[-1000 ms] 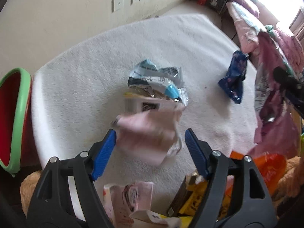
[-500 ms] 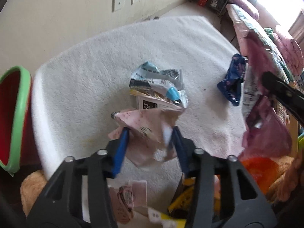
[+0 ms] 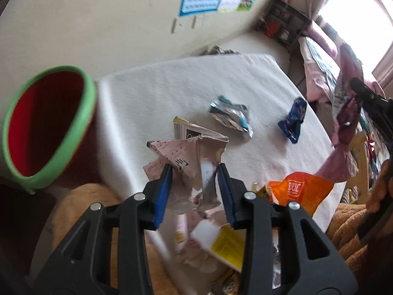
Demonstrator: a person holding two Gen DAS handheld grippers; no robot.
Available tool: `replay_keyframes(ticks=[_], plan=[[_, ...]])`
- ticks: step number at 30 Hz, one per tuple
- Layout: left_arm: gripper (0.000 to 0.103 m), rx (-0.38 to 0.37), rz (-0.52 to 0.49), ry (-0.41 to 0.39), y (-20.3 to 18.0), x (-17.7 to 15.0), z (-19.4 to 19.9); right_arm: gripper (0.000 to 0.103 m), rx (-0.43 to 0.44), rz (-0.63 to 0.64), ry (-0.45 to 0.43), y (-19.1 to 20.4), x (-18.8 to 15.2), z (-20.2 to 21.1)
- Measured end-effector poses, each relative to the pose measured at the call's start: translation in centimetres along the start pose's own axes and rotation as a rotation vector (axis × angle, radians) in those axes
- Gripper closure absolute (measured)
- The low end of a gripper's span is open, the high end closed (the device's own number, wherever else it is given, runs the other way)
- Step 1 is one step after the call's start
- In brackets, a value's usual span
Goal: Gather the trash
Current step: 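Carry the pink wrapper and snack bag to the red bucket and release both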
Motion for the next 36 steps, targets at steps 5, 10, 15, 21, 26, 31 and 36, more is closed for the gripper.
replay_keyframes(ticks=[5, 10, 15, 21, 26, 31, 36], plan=[[0.066, 0.084, -0.026, -0.098, 1.3, 1.3, 3.3, 0.064, -0.018, 0.043, -0.004, 1.8, 0.1, 1.3], [0.066, 0.120, -0.043, -0.179, 1.9, 2.9, 5.9, 0.064, -0.010, 0.052, 0.017, 3.5, -0.5, 2.0], [0.066, 0.121, -0.040, -0.212, 2.4, 3.2, 6.9, 0.064, 0.001, 0.032, 0.044, 4.8, -1.8, 2.2], [0.066, 0.125, -0.030, -0.237, 3.4, 3.0, 7.7, 0.064, 0.003, 0.033, 0.085, 6.6, -3.6, 1.6], [0.066, 0.126, 0.008, -0.259, 5.0, 3.0, 8.3, 0.064, 0.017, 0.030, 0.115, 7.9, -4.4, 0.8], [0.066, 0.147, 0.047, -0.262, 7.6, 2.7, 8.5, 0.064, 0.049, 0.034, 0.134, 9.9, -4.6, 0.0], [0.066, 0.181, 0.077, -0.263, 10.3, 2.1, 8.6, 0.064, 0.080, 0.047, 0.174, 12.4, -4.9, -1.6]])
Point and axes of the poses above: each gripper's, at about its wrist camera, not at the fingertips, and z roughly against the way its jaws point, y to its left, x to its top, the point moved 7 cm from there along -z, roughly the way its jaws point, and after that the axes turned 10 degrees about -z, right-handed, at the moved point
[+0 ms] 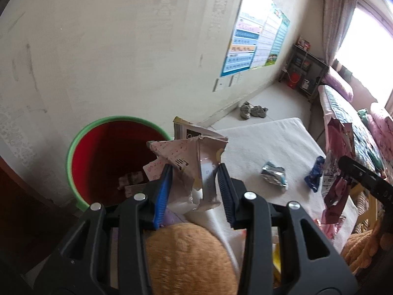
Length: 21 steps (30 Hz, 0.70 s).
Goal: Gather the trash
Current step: 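Carry the pink wrapper and snack bag to the red bucket and release both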
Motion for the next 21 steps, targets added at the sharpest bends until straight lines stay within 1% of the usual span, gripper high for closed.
replay_keyframes(ticks=[13, 16, 18, 21], plan=[[0.066, 0.080, 0.053, 0.038, 7.5, -1.7, -1.7, 0.064, 0.065, 0.041, 0.124, 6.1, -0.8, -6.2], [0.066, 0.091, 0.073, 0.054, 8.9, -2.0, -2.5, 0.064, 0.097, 0.030, 0.147, 8.1, -0.6, -8.3], [0.066, 0.096, 0.096, 0.072, 10.1, -2.2, -3.4, 0.064, 0.140, 0.009, 0.175, 9.9, -0.4, -10.0], [0.066, 0.104, 0.114, 0.092, 11.3, -2.6, -4.3, 0.064, 0.168, 0.018, 0.199, 12.2, -0.2, -12.1]])
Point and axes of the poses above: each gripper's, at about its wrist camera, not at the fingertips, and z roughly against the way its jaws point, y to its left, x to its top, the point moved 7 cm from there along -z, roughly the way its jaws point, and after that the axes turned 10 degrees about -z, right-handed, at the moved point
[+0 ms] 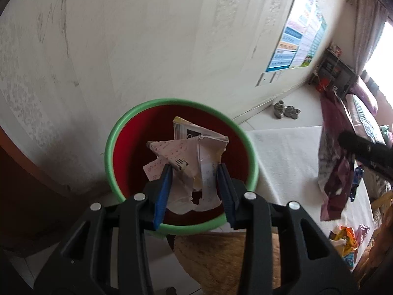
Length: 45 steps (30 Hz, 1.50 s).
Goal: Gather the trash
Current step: 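Carry the pink wrapper and snack bag to the red bucket and release both, then grasp the white snack packets with the left tool while the right tool grasps the yellow carton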
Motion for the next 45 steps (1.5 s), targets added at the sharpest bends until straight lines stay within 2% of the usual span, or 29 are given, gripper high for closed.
replay_keyframes(ticks=[6, 14, 16, 17, 18, 20, 21, 25, 32, 39, 42, 45], plan=[[0.066, 0.010, 0.038, 0.050, 2.1, -0.7, -2.2, 0.063, 0.039, 0.027, 0.064, 4.0, 0.6, -4.6], [0.066, 0.016, 0.063, 0.087, 3.5, -1.4, -3.6, 0.061, 0.056, 0.070, 0.079, 7.0, 0.7, -6.6], [0.066, 0.019, 0.064, 0.097, 3.7, -1.5, -4.0, 0.059, 0.062, 0.078, 0.089, 7.3, 0.5, -6.9], [0.064, 0.024, 0.069, 0.105, 3.7, -1.6, -4.2, 0.052, 0.061, 0.085, 0.098, 7.4, 0.5, -7.1], [0.054, 0.029, 0.078, 0.114, 3.8, -1.6, -4.5, 0.047, 0.057, 0.089, 0.097, 7.3, 0.4, -7.1], [0.038, 0.023, 0.096, 0.110, 3.9, -1.6, -4.6, 0.045, 0.049, 0.089, 0.086, 7.0, 0.4, -6.8], [0.038, 0.026, 0.097, 0.104, 3.8, -1.7, -4.5, 0.045, 0.049, 0.083, 0.083, 6.7, 0.3, -6.5], [0.038, 0.031, 0.083, 0.112, 3.2, -2.0, -3.9, 0.045, 0.047, 0.045, 0.063, 4.7, -0.6, -3.9], [0.038, -0.014, 0.035, 0.087, -0.1, -2.3, -1.4, 0.045, -0.088, -0.001, 0.021, -3.2, -5.8, 4.2], [0.038, -0.119, -0.035, 0.051, -7.3, -2.3, 1.8, 0.045, -0.339, -0.069, -0.021, -13.7, -9.1, 12.7], [0.038, -0.160, -0.090, 0.038, -10.9, -2.6, 3.2, 0.044, -0.389, -0.092, -0.030, -16.5, -10.2, 14.9], [0.036, -0.196, -0.157, 0.037, -14.0, -3.6, 4.6, 0.043, -0.396, -0.101, -0.018, -17.9, -11.5, 15.6]])
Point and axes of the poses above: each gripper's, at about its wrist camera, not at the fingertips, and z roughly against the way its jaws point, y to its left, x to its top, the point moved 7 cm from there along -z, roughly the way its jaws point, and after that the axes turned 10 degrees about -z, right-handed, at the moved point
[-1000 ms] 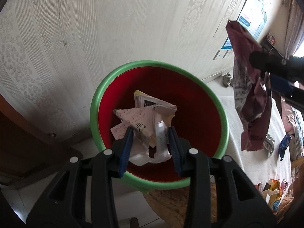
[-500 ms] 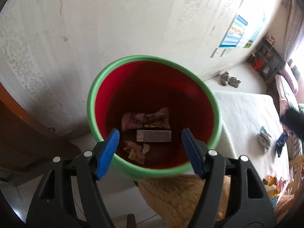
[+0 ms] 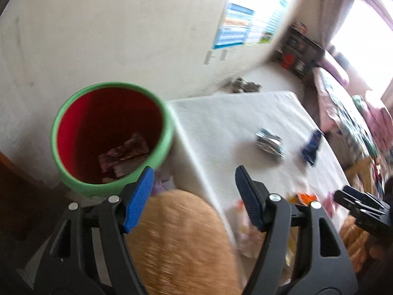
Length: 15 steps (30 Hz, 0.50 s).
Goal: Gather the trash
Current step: 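Grasp the white snack packets with the left tool while the right tool grasps the yellow carton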
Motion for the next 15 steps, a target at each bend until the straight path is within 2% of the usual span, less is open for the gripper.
replay_keyframes(ticks=[6, 10, 15], plan=[[0.033, -0.026, -0.080, -0.013, -3.5, 0.0, 1.2, 0.043, 0.021, 0.004, 0.033, -0.8, -1.9, -1.1], [0.033, -0.007, -0.101, -0.012, -3.9, -0.5, 1.3, 0.043, 0.054, 0.054, 0.067, 0.8, -2.4, -2.0], [0.033, 0.015, -0.076, -0.007, -3.2, -0.7, 0.5, 0.043, 0.117, 0.183, 0.127, 4.0, -4.0, -3.3]])
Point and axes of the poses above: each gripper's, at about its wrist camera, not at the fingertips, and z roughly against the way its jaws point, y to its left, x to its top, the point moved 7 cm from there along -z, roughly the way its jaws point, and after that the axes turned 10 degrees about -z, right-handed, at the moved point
